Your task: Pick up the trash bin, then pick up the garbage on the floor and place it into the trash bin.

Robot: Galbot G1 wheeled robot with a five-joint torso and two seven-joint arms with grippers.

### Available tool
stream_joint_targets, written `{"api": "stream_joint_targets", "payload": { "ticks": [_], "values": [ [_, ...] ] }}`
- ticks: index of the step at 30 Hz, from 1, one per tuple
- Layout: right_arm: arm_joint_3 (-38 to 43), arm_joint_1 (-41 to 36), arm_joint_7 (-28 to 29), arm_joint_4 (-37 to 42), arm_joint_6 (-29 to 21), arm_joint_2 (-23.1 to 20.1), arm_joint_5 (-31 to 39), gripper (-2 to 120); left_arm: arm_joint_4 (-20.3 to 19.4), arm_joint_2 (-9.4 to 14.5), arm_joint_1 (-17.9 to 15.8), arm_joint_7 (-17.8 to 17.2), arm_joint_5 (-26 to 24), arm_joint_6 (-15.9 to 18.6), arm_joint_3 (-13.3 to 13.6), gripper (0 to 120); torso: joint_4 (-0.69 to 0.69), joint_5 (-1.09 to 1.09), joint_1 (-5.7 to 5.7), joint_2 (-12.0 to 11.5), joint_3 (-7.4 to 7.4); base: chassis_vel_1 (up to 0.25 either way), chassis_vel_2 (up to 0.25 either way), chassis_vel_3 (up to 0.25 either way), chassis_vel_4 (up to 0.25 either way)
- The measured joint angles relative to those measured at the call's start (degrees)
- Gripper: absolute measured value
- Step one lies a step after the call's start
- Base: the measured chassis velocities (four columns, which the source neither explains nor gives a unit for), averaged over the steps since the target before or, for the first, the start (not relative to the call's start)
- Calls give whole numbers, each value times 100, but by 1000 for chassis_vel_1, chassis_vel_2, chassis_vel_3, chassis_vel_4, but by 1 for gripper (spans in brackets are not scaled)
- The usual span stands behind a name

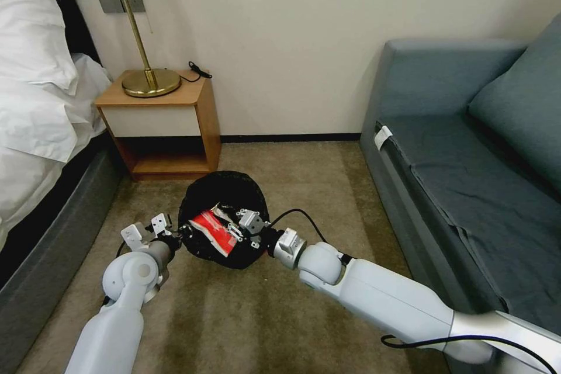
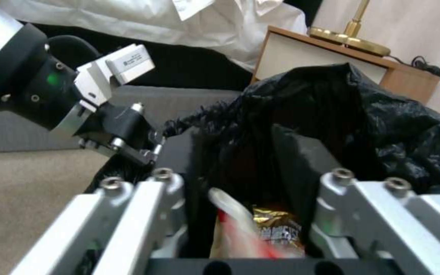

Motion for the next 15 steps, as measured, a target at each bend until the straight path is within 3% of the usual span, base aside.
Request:
{"api": "stream_joint_targets", "payload": {
  "ticks": [7, 8, 9, 10, 11, 13, 15],
  "values": [
    [228, 25, -12, 260, 150, -101, 86, 66, 4, 187, -40, -283, -250, 1, 52, 0, 2, 0, 0, 0, 0, 0, 0, 0, 0],
    [357, 43, -43, 461, 190, -218, 201, 72, 4, 298, -84, -499, -508, 17, 75, 0, 2, 0, 0, 0, 0, 0, 0, 0, 0],
    [357, 43, -43, 461, 190, -218, 201, 72, 4, 298, -84, -499, -508, 17, 75, 0, 2, 0, 0, 0, 0, 0, 0, 0, 0],
    [520, 90, -74, 846, 214, -432, 391, 80, 3, 532, -164, -869, -983, 45, 98, 0, 0, -1, 0, 0, 0, 0, 0, 0, 0],
    [520, 90, -74, 846, 214, -432, 391, 80, 3, 532, -164, -869, -983, 45, 98, 0, 0, -1, 0, 0, 0, 0, 0, 0, 0],
    [725, 146, -100, 1314, 220, -681, 596, 91, -4, 775, -251, -1383, -1558, 61, 69, 0, 0, 0, 0, 0, 0, 0, 0, 0, 0],
    [779, 147, -101, 1421, 219, -739, 638, 94, -6, 816, -270, -1492, -1685, 62, 61, 0, 2, 0, 0, 0, 0, 0, 0, 0, 0]
  ]
}}
